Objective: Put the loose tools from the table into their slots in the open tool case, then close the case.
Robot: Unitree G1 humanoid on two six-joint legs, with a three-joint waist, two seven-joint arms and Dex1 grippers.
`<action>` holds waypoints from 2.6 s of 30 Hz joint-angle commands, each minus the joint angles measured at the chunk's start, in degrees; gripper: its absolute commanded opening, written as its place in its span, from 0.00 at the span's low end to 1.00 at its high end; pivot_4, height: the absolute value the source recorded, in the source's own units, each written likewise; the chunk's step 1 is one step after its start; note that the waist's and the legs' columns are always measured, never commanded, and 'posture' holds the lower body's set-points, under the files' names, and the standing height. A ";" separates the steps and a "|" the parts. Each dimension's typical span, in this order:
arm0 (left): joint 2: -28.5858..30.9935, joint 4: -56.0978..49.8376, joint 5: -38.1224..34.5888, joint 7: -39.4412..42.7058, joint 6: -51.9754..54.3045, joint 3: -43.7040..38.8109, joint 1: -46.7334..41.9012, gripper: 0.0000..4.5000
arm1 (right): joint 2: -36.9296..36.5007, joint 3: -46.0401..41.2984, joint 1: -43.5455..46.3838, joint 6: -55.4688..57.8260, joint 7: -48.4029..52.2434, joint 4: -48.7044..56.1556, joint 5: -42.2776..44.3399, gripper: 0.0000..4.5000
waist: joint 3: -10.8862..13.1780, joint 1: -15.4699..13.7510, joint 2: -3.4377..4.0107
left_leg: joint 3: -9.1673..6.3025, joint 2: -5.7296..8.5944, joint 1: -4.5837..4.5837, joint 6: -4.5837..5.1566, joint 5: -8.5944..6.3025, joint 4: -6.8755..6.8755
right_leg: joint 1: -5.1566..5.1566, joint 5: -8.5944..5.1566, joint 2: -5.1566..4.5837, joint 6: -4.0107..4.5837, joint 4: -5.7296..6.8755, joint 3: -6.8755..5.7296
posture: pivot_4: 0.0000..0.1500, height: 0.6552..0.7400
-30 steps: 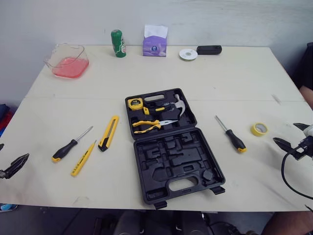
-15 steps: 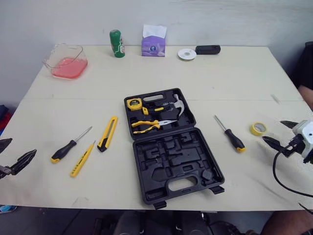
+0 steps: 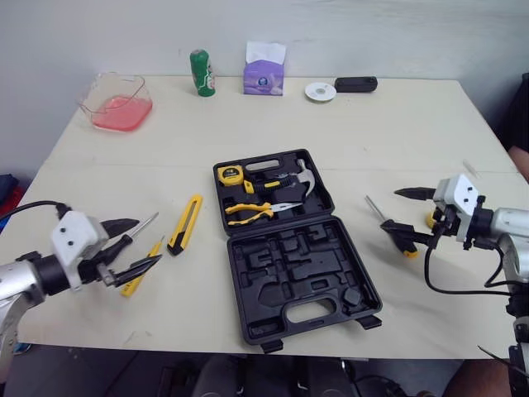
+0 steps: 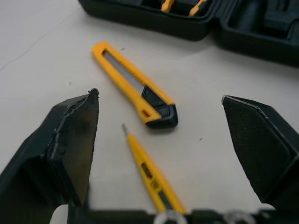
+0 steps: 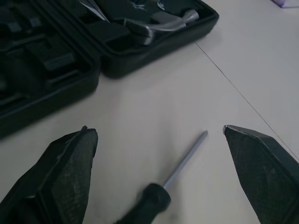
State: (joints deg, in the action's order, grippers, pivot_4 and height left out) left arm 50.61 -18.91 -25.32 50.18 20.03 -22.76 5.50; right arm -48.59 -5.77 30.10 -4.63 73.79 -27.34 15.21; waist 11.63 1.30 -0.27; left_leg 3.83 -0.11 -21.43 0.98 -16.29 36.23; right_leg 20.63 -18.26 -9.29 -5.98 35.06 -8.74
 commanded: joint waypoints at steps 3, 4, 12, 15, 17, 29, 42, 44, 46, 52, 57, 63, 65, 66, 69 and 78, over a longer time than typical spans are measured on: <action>-1.13 2.82 3.93 -0.41 -0.87 9.64 -9.69 0.81 | 1.54 4.75 4.78 -1.75 0.02 1.34 -3.85 0.70 | 0.00 -0.02 0.00 | 0.01 -0.01 0.00 0.00 0.01 0.03 | 0.00 0.01 0.34 -0.02 0.02 0.03 | 1.00 1.00; -1.59 3.25 4.40 -0.35 -0.54 11.45 -11.50 0.71 | 2.23 5.29 5.53 -1.85 -0.54 1.24 -4.38 0.59 | 0.00 -0.02 0.00 | 0.01 -0.03 -0.01 -0.01 0.01 0.04 | 0.00 0.01 0.38 -0.02 0.03 0.03 | 1.00 1.00; -4.10 4.26 7.91 -2.16 5.38 20.45 -17.42 0.01 | 5.74 8.98 7.83 -2.72 -4.42 2.92 -8.36 0.00 | 0.00 0.22 0.00 | 0.10 -0.27 -0.11 -0.03 0.02 0.12 | 0.01 0.03 0.74 -0.04 0.02 0.16 | 1.00 1.00; -4.69 4.25 8.08 -2.27 6.42 21.16 -17.84 0.01 | 6.34 9.48 8.20 -2.77 -5.31 2.73 -8.94 0.00 | 0.00 0.07 0.00 | 0.14 -0.33 -0.12 -0.03 0.02 0.18 | 0.03 0.03 0.78 -0.04 0.03 0.19 | 1.00 1.00; -5.87 4.87 9.11 -2.85 7.12 23.23 -18.71 0.01 | 7.45 10.39 8.83 -3.20 -7.78 2.22 -10.89 0.00 | 0.00 0.04 0.00 | 0.12 -0.35 -0.13 -0.04 0.02 0.26 | 0.02 0.04 0.79 -0.04 0.06 0.21 | 1.00 1.00; -11.70 7.30 12.91 -5.39 11.93 29.92 -24.09 0.01 | 9.65 13.28 8.21 -2.50 -11.31 2.48 -15.01 0.00 | 0.00 -0.21 -0.01 | 0.11 -0.41 -0.25 -0.05 -0.06 0.76 | 0.07 0.04 0.83 -0.02 0.37 0.76 | 1.00 1.00; -16.47 13.25 16.02 -6.08 10.95 32.65 -30.81 0.01 | 9.59 14.12 5.24 2.68 -4.62 8.35 -10.94 0.00 | 0.00 -1.42 -0.01 | 0.12 -0.44 -0.24 -0.06 -0.07 0.88 | 0.09 0.05 0.88 -0.01 0.45 0.89 | 1.00 1.00; -16.81 14.12 16.54 -5.77 10.47 32.89 -31.57 0.01 | 9.35 13.72 3.97 4.34 -3.54 10.60 -9.89 0.00 | 0.00 -1.54 -0.01 | 0.11 -0.44 -0.25 -0.06 -0.07 0.87 | 0.08 0.05 0.88 -0.01 0.44 0.88 | 1.00 1.00; -16.99 14.86 17.03 -5.12 9.80 33.18 -32.14 0.01 | 8.96 13.29 2.68 5.82 -2.78 12.77 -9.29 0.00 | 0.00 -1.44 -0.01 | 0.13 -0.43 -0.25 -0.05 -0.07 0.87 | 0.08 0.05 0.88 -0.01 0.44 0.88 | 1.00 1.00; -17.24 17.07 18.17 -0.73 5.55 35.00 -33.72 0.01 | 5.64 10.27 -4.75 12.93 -3.66 23.54 -7.15 0.00 | 0.00 -2.06 -0.01 | 0.12 -0.45 -0.26 -0.05 -0.11 0.86 | 0.09 0.05 0.90 -0.01 0.41 0.86 | 1.00 1.00; -17.22 17.82 19.07 0.30 4.62 35.18 -33.38 0.01 | 4.93 9.07 -7.30 14.74 -5.35 26.18 -7.25 0.00 | 0.00 -2.58 -0.01 | 0.18 -0.43 -0.31 0.01 -0.15 0.91 | 0.12 0.06 0.90 -0.04 0.37 0.87 | 1.00 1.00; -16.04 14.48 18.17 1.68 5.81 34.13 -30.91 0.01 | 4.80 8.70 -6.35 12.09 -8.28 22.99 -9.35 0.00 | 0.00 -2.60 -0.01 | 0.19 -0.44 -0.32 0.01 -0.16 0.90 | 0.12 0.06 0.91 -0.04 0.35 0.88 | 1.00 1.00; -15.04 12.61 18.06 2.47 6.04 33.89 -29.46 0.01 | 4.51 8.50 -5.82 11.24 -8.41 21.60 -9.35 0.00 | 0.00 -2.45 -0.01 | 0.23 -0.44 -0.32 0.02 -0.17 0.88 | 0.14 0.07 0.91 -0.05 0.34 0.88 | 1.00 1.00; -14.81 11.78 17.93 2.61 6.25 33.65 -28.79 0.01 | 4.34 8.50 -5.72 10.86 -8.25 21.05 -9.25 0.00 | 0.00 -2.41 -0.01 | 0.26 -0.44 -0.32 0.02 -0.18 0.88 | 0.16 0.07 0.91 -0.05 0.35 0.89 | 1.00 1.00; -15.07 11.51 18.50 1.76 6.44 33.28 -28.08 0.01 | 3.89 9.13 -6.11 10.08 -7.06 20.33 -8.87 0.00 | 0.00 -2.50 -0.01 | 0.30 -0.48 -0.32 0.02 -0.17 0.88 | 0.21 0.07 0.92 -0.05 0.36 0.90 | 1.00 1.00; -15.76 12.61 19.01 -0.03 7.45 32.72 -29.47 0.01 | 5.50 9.47 -7.56 13.19 -4.74 23.89 -4.69 0.00 | 0.00 -2.59 -0.01 | 0.29 -0.49 -0.32 0.03 -0.18 0.90 | 0.21 0.07 0.93 -0.05 0.37 0.92 | 1.00 1.00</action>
State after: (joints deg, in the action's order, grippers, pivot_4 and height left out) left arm 35.23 -5.53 -5.95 50.24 27.67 9.79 -23.27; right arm -44.17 4.00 22.56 8.20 67.35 -7.83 6.88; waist 11.64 -1.29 -0.28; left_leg 4.12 -0.60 -21.75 1.00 -16.46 37.13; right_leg 20.83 -18.19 -8.36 -6.03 35.42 -7.81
